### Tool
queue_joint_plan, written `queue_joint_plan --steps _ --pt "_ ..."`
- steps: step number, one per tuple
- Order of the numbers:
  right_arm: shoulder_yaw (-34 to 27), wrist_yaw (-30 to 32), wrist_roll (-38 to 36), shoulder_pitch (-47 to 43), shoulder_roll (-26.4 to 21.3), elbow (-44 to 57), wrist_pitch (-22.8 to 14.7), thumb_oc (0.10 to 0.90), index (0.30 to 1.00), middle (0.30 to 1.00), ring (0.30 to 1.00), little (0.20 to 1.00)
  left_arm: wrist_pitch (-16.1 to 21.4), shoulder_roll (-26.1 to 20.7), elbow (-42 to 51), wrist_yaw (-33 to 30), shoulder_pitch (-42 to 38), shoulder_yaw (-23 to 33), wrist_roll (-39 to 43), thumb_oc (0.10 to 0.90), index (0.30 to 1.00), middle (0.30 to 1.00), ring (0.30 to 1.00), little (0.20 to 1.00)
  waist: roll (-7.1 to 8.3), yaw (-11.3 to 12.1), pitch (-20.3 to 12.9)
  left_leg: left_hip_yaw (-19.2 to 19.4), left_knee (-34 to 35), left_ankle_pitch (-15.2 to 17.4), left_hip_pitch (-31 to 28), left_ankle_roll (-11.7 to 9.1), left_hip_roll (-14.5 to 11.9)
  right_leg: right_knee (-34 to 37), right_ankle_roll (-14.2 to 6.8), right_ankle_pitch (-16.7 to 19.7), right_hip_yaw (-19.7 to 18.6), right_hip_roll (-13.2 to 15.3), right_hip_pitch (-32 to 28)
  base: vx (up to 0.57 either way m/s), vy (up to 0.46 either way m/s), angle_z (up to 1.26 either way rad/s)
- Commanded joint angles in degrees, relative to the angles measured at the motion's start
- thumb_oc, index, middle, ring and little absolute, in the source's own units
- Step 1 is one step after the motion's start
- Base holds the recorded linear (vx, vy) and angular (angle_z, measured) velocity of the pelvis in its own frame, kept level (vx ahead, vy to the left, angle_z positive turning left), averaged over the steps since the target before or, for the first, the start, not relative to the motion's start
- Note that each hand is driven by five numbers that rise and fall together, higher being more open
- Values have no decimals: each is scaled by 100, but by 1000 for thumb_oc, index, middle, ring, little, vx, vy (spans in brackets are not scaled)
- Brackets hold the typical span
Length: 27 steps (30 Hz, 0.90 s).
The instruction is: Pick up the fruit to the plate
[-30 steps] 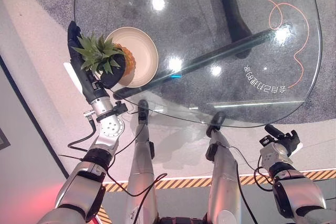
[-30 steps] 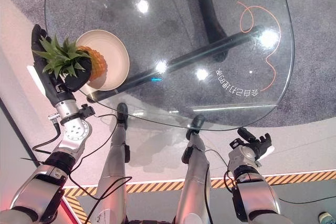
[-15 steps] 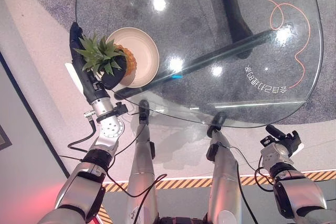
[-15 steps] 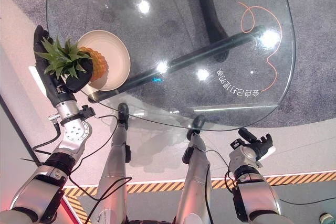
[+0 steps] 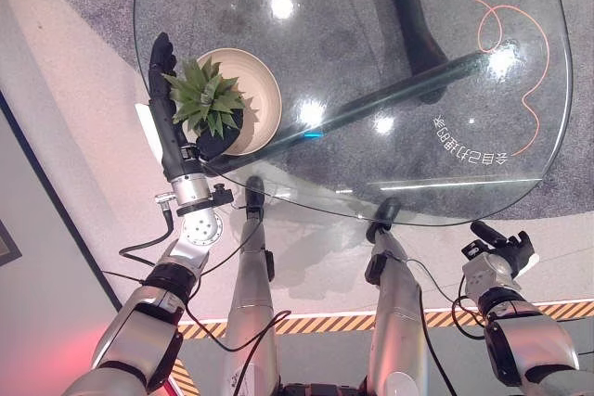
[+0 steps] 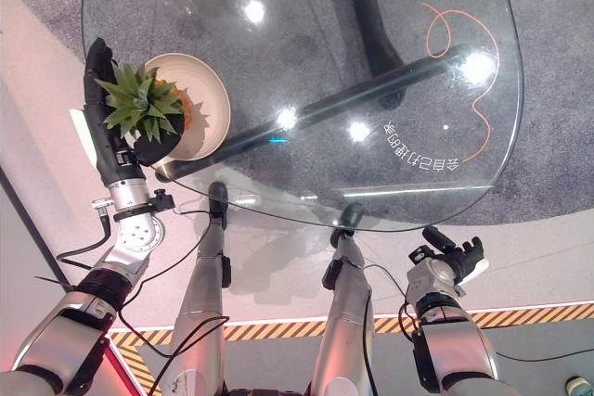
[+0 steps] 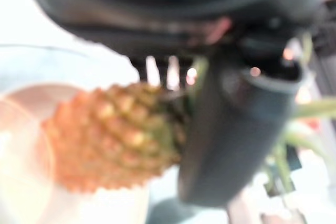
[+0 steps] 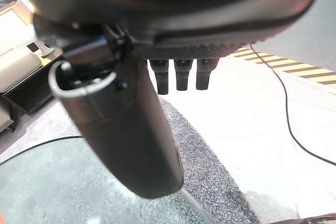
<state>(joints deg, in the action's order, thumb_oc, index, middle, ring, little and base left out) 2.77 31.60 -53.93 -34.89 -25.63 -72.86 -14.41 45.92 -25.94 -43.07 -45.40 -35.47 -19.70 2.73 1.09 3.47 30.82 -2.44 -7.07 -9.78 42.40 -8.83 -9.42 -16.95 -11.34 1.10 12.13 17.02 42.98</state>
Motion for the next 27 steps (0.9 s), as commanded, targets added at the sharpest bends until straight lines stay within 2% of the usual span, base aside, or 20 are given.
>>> queue_joint_plan --steps 1,8,11,22,27 --pt "-74 85 74 167 -564 -50 -190 800 900 900 900 900 392 -213 386 -164 -252 -1 -521 800 900 900 900 900 -64 90 -102 -9 -387 516 29 161 238 8 111 251 42 -345 -16 0 0 0" --pt "-68 67 96 147 -604 -56 -177 800 900 900 900 900 321 -273 363 -103 -273 22 -256 800 900 900 900 900 -90 84 -102 3 -393 517 46 160 232 -20 111 237 43 -341 16 0 0 0" --pt "-65 62 81 181 -587 -69 -223 800 900 900 900 900 321 -244 345 22 -223 65 101 800 900 900 900 900 -107 93 -102 4 -404 518 59 160 235 -36 112 228 46 -334 26 0 0 0" --pt "-126 110 99 290 -549 17 -250 800 900 900 900 900 450 -37 344 432 109 374 855 800 900 900 900 900 -130 124 -102 -12 -411 526 41 165 253 -53 121 210 81 -315 8 0 0 0" --pt "-170 92 117 329 -575 39 -234 800 900 900 900 900 377 -8 380 472 169 446 808 800 900 900 900 900 -135 126 -102 -14 -411 528 24 163 256 -59 114 215 92 -300 1 0 0 0"
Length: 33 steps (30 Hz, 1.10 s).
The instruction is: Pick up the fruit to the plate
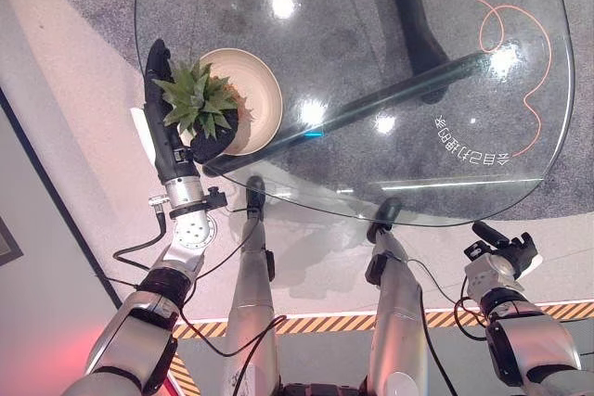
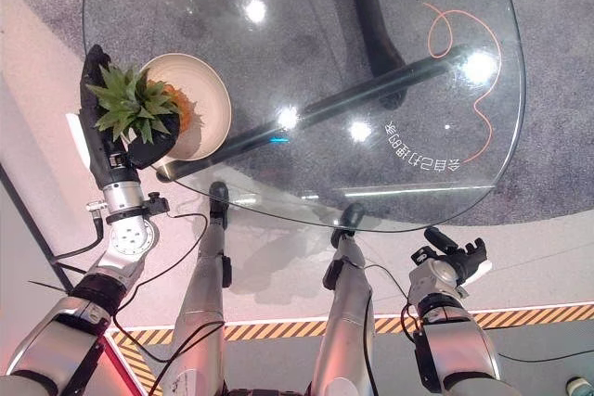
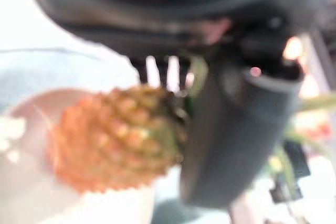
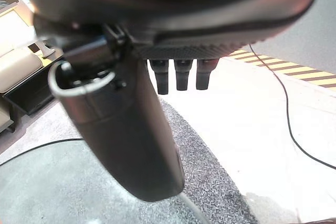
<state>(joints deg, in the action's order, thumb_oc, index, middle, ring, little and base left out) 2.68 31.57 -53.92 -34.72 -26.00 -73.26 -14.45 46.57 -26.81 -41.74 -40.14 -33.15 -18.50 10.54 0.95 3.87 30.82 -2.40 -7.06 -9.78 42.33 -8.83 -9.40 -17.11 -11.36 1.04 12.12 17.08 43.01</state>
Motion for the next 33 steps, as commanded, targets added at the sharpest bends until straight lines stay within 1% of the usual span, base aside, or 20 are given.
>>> queue_joint_plan --steps 1,3,7,17,23,26,33 --pt "-173 98 119 313 -547 85 -216 800 900 900 900 900 299 84 245 -27 -28 334 53 800 900 900 900 900 -124 92 -103 -20 -401 528 17 163 254 -42 116 221 96 -304 -9 0 0 0" --pt "-185 95 130 318 -558 76 -216 800 900 900 900 900 288 83 227 -12 -1 346 61 800 900 900 900 900 -131 94 -103 -21 -405 528 14 162 255 -47 117 220 93 -305 -10 0 0 0" --pt "-190 78 103 342 -599 79 -229 800 900 900 900 900 219 50 225 -57 48 314 -176 800 900 900 900 900 -154 95 -103 -18 -399 523 16 166 263 -23 118 236 86 -291 -6 0 0 0" --pt "-180 57 113 322 -691 62 -202 800 900 900 900 900 111 1 98 -191 104 253 -213 800 900 900 900 900 -203 110 -103 -10 -453 536 36 163 267 -73 125 202 89 -251 3 0 0 0" --pt "-178 19 114 367 -708 64 -235 800 900 900 900 900 49 -10 23 -171 135 303 75 800 900 900 900 900 -212 108 -103 7 -451 529 22 161 259 -99 122 198 97 -239 7 0 0 0" --pt "-177 29 107 384 -702 78 -245 800 900 900 900 900 -19 -2 10 -162 140 327 115 800 900 900 900 900 -204 106 -103 9 -450 524 18 159 259 -100 123 200 98 -237 4 0 0 0" --pt "-177 35 112 381 -697 83 -244 800 900 900 900 900 -30 -3 -8 -151 135 330 128 800 900 900 900 900 -203 103 -103 8 -445 523 15 159 258 -97 124 203 96 -239 4 0 0 0"
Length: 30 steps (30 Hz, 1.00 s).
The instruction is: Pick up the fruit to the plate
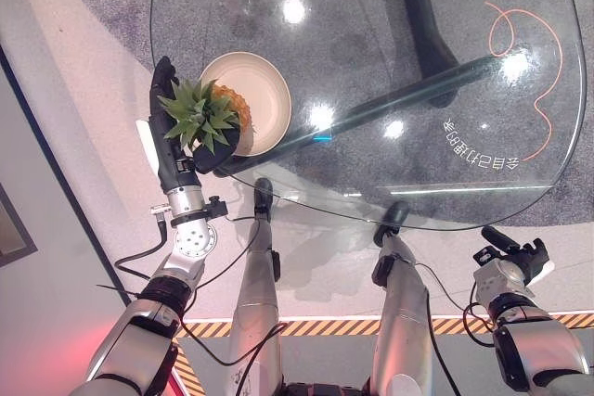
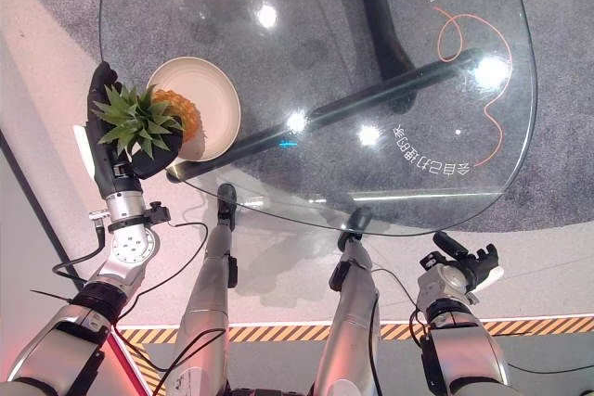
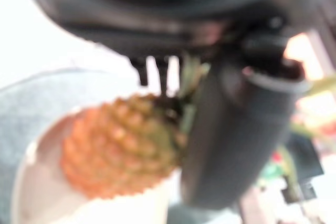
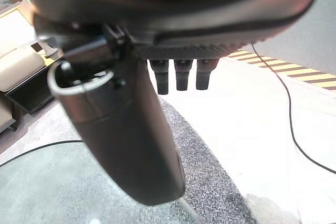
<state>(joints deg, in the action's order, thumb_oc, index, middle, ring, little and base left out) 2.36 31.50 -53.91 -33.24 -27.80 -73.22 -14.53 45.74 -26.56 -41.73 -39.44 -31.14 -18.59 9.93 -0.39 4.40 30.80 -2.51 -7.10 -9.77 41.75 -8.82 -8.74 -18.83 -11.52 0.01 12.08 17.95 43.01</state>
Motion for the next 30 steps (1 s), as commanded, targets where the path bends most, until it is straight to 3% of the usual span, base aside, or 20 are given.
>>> queue_joint_plan --steps 1,11,30 --pt "-105 85 127 182 -528 105 -186 800 900 900 900 900 90 -21 -84 -102 -115 375 352 800 900 900 900 900 -47 24 -100 28 -403 505 66 153 182 115 146 330 70 -353 15 0 0 0" --pt "-125 78 173 190 -482 104 -171 800 900 900 900 900 440 24 183 391 -241 334 610 800 900 900 900 900 -16 24 -100 14 -462 524 130 167 171 41 140 322 91 -354 66 0 0 0" --pt "-245 69 206 324 -376 148 -227 800 900 900 900 900 479 204 694 1335 28 617 2038 800 900 900 900 900 3 75 -100 -22 -453 540 111 191 192 94 122 329 136 -340 -6 0 0 0"
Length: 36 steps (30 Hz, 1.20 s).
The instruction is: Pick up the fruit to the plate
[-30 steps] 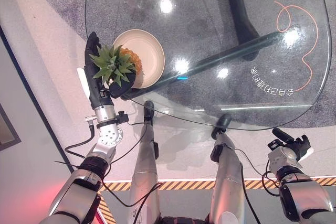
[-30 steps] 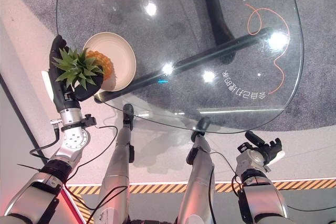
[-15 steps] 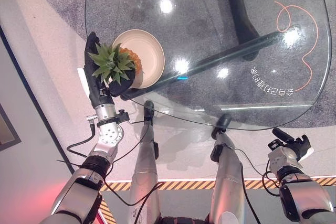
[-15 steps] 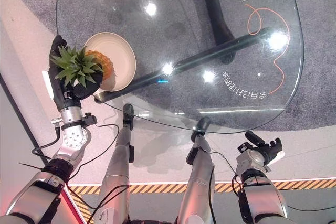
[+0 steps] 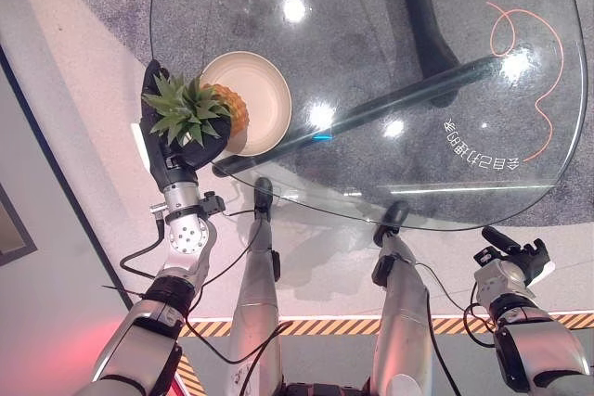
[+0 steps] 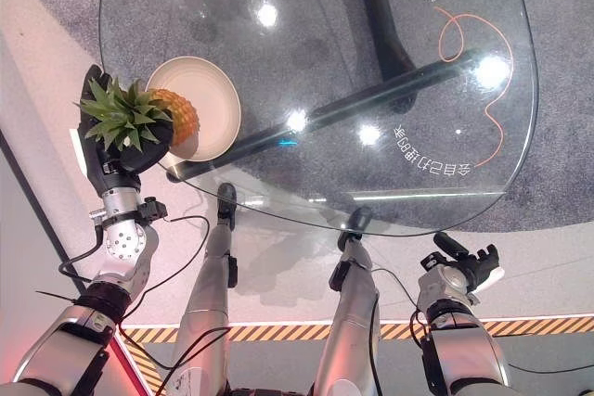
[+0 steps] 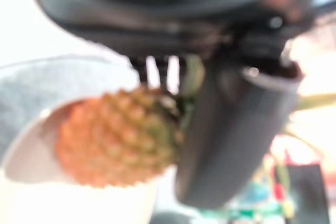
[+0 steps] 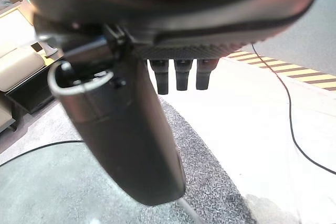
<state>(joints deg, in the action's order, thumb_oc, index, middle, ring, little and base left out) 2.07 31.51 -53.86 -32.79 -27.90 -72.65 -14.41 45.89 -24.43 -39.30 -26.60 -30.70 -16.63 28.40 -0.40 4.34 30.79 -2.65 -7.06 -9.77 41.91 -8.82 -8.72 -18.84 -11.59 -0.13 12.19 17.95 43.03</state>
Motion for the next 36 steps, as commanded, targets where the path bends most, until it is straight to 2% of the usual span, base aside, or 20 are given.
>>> queue_joint_plan --steps 1,16,18,25,36 --pt "-223 65 205 291 -363 89 -244 800 900 900 900 900 437 5 466 106 -10 438 302 800 900 900 900 900 4 80 -100 -9 -462 542 90 194 193 92 126 347 128 -334 -8 0 0 0" --pt "-265 63 216 326 -342 127 -219 800 900 900 900 900 262 216 483 1084 102 531 1373 800 900 900 900 900 26 73 -100 -8 -453 532 78 199 207 143 117 389 127 -341 -35 0 0 0" --pt "-280 61 241 311 -343 115 -219 800 900 900 900 900 226 245 494 1360 114 516 1590 800 900 900 900 900 16 69 -100 -13 -465 537 86 197 209 138 115 389 116 -341 -25 0 0 0" --pt "-299 57 235 313 -347 115 -204 800 900 900 900 900 149 280 561 1676 115 507 1946 800 900 900 900 900 35 59 -100 -17 -450 536 83 209 219 210 107 436 96 -346 -39 0 0 0" --pt "-256 86 207 313 -321 157 -212 800 900 900 900 900 267 254 514 1144 91 516 1403 800 900 900 900 900 50 49 -100 -20 -427 529 67 217 227 258 103 474 84 -359 -49 0 0 0"
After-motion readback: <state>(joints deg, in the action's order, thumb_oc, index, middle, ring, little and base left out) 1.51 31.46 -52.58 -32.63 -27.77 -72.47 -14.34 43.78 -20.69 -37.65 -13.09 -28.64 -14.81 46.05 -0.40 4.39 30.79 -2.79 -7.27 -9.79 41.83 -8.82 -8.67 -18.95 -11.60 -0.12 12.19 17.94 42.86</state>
